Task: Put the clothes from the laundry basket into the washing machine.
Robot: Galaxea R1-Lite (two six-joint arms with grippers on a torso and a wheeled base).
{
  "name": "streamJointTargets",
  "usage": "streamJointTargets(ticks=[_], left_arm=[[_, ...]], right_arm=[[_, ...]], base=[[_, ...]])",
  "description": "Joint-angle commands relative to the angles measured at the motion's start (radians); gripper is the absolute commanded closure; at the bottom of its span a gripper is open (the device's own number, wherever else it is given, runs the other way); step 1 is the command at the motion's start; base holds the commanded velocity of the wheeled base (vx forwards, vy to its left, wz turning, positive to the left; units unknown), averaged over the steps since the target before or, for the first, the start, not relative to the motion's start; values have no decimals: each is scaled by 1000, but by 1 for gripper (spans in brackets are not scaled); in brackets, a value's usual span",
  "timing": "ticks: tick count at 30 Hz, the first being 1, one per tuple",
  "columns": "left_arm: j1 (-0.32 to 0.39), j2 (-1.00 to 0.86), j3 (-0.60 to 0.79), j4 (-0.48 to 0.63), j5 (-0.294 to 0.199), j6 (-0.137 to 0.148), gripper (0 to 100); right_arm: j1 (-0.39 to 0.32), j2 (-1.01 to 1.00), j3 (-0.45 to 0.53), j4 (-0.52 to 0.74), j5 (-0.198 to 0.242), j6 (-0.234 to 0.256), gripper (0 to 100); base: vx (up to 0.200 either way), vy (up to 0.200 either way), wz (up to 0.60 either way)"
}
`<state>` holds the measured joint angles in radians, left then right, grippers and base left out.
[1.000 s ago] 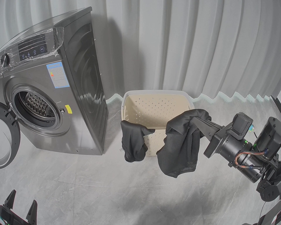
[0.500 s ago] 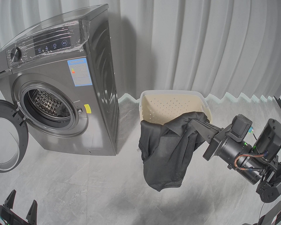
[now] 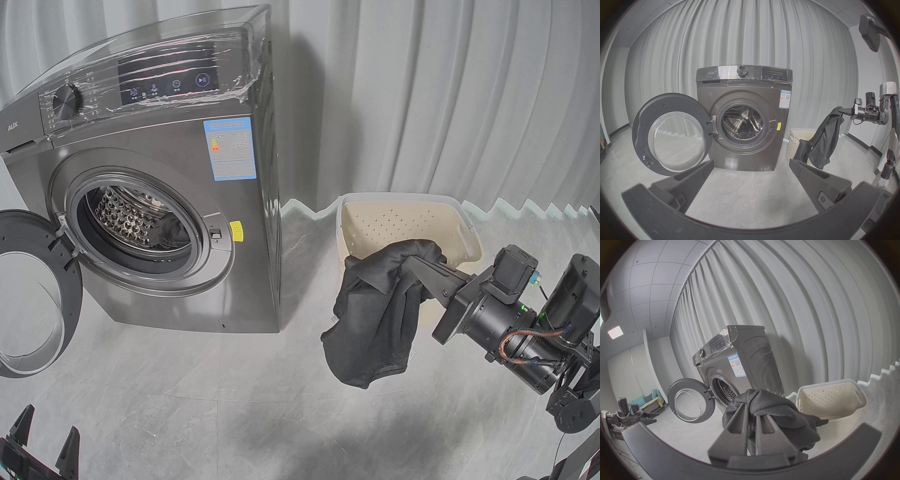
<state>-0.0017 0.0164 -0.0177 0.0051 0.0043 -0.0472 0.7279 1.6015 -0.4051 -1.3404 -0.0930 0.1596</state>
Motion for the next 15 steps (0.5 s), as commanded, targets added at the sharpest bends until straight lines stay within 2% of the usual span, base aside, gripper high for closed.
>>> streamJointTargets(ticks=[1, 15], left_arm=[[0, -16, 15, -1, 0, 0, 0], [0, -16, 15, -1, 0, 0, 0]], right_arm=[[1, 3, 0, 0, 1, 0, 100], [2, 2, 8, -2, 1, -5, 100]], base=[[0, 200, 0], [0, 200, 0]])
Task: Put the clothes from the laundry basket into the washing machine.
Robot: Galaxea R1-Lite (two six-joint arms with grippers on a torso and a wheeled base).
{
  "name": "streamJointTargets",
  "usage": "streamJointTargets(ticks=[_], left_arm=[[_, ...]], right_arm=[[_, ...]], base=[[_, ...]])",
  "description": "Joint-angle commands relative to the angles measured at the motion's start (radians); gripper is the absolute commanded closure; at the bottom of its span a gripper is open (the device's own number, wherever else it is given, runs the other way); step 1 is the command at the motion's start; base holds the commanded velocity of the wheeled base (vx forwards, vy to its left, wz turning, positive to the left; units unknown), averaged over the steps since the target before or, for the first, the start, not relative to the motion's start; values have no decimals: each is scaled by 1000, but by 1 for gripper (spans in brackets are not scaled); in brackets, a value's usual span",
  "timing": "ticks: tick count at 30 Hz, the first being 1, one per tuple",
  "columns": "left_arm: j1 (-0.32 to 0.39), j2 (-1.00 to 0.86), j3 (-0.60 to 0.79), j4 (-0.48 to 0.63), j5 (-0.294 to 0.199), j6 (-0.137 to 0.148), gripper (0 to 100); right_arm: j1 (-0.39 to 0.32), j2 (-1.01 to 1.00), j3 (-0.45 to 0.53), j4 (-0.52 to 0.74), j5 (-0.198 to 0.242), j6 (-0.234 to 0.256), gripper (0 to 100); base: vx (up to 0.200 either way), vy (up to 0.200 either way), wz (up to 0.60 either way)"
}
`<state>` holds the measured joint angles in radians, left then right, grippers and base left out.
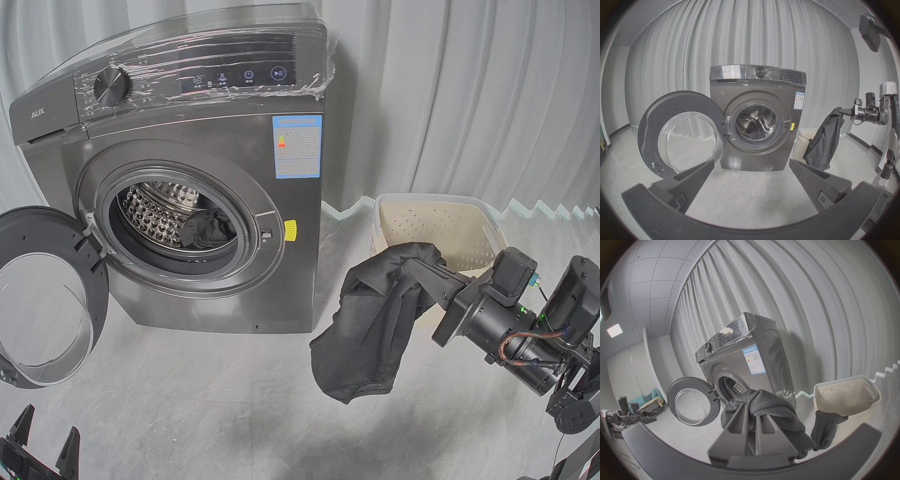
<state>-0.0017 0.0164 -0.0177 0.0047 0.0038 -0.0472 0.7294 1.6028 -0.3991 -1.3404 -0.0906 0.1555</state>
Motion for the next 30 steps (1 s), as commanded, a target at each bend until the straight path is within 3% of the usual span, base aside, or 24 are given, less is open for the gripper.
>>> streamJointTargets(ticks=[1, 7, 16, 22, 30], left_arm=[[0, -16, 15, 0, 1, 0, 0], [0, -16, 15, 0, 1, 0, 0], [0, -16, 15, 0, 1, 0, 0], [0, -16, 15, 0, 1, 0, 0], [0, -16, 15, 0, 1, 0, 0]], right_arm=[[1, 0, 2, 0, -1, -1, 100], [1, 3, 2, 0, 0, -1, 100], [1, 6, 3, 0, 0, -1, 100], [1, 6, 3, 0, 0, -1, 100], [1, 9, 3, 0, 0, -1, 100]], base=[[0, 200, 0], [0, 200, 0], [0, 0, 0], [-200, 0, 0], [0, 0, 0]])
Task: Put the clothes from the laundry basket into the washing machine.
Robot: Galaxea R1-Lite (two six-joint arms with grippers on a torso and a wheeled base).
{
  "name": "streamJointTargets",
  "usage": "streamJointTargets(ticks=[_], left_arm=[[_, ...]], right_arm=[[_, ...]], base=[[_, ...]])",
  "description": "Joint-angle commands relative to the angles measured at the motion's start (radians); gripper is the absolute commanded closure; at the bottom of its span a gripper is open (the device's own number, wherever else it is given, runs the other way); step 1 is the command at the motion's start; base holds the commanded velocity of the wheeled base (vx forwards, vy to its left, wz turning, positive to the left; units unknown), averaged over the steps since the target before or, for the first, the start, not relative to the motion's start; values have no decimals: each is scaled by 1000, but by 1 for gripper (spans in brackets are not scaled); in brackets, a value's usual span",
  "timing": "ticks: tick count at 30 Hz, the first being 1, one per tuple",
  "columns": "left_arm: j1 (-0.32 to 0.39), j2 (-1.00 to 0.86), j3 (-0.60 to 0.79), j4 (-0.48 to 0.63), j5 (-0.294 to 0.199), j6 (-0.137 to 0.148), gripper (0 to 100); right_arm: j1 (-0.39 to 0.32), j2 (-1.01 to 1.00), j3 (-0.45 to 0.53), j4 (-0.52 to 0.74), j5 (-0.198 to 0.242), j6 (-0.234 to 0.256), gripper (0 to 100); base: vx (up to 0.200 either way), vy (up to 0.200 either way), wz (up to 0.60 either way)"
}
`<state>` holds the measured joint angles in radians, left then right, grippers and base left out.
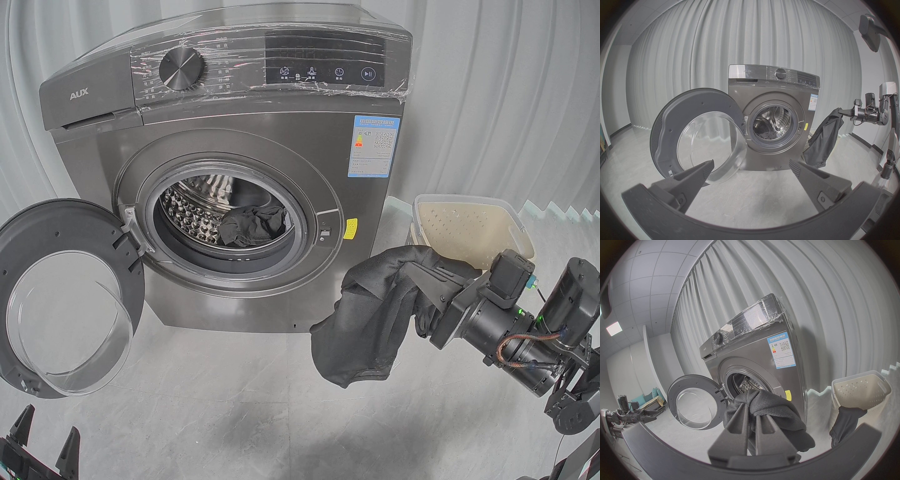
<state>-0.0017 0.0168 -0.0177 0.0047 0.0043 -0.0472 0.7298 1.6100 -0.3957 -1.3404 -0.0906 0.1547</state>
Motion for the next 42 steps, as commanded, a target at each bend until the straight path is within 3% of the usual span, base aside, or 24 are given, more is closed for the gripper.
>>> streamJointTargets(ticks=[1, 19, 42], left_arm=[[0, -17, 15, 0, 0, 0, 0], [0, -17, 15, 0, 0, 0, 0], [0, -17, 15, 0, 0, 0, 0]], right_arm=[[0, 2, 0, 0, 0, 0, 100], [0, 2, 0, -2, -1, 2, 100], [0, 7, 2, -2, -1, 2, 100]], base=[[0, 0, 0], [0, 200, 0], [0, 0, 0]])
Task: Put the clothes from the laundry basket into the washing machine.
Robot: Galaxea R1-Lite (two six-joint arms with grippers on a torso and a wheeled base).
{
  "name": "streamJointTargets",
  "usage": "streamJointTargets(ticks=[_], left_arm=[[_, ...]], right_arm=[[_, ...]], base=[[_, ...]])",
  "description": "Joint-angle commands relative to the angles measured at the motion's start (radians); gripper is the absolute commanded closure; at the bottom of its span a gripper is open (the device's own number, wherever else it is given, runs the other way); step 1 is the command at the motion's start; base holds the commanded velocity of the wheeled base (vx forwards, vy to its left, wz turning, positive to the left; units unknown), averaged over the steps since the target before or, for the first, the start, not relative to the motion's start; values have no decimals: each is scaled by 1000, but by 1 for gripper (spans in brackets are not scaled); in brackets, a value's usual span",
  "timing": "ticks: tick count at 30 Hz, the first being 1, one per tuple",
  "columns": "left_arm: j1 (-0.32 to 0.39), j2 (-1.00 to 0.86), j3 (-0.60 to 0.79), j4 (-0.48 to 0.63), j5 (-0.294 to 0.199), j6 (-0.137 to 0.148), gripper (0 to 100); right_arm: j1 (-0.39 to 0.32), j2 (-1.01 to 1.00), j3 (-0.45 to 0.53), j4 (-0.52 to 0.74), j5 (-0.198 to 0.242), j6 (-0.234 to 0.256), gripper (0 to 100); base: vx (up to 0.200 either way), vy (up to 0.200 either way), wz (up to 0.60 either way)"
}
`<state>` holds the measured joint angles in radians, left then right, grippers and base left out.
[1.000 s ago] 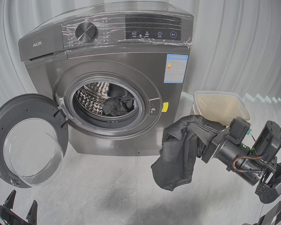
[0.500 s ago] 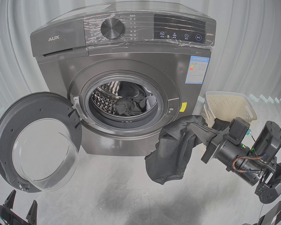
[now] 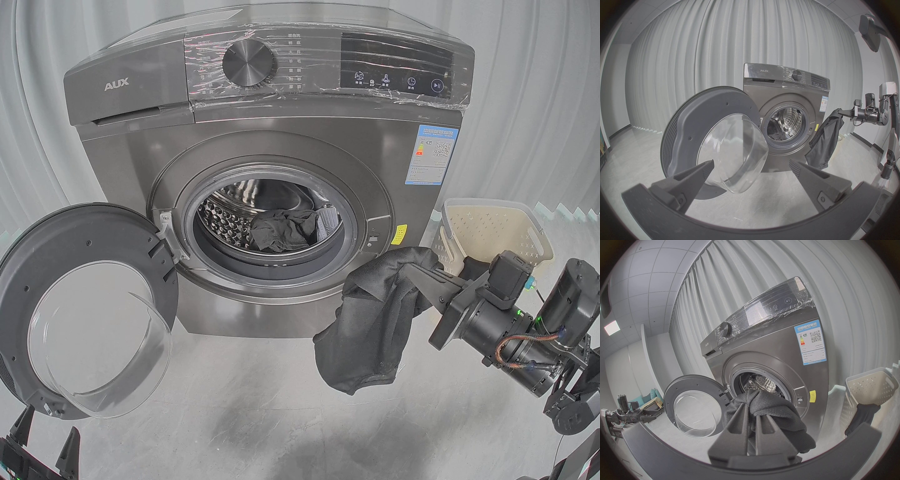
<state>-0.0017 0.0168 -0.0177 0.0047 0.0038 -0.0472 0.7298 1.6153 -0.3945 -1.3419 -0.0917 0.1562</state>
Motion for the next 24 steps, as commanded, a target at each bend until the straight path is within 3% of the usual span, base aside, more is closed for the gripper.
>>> streamJointTargets(ticks=[1, 19, 24], left_arm=[[0, -17, 15, 0, 1, 0, 0], [0, -17, 15, 0, 1, 0, 0], [0, -17, 15, 0, 1, 0, 0]], right_arm=[[0, 1, 0, 0, 0, 0, 100], [0, 1, 6, 0, 0, 0, 100], [25, 9, 5, -3, 0, 3, 100]], base=[[0, 0, 0], [0, 0, 0], [0, 200, 0]])
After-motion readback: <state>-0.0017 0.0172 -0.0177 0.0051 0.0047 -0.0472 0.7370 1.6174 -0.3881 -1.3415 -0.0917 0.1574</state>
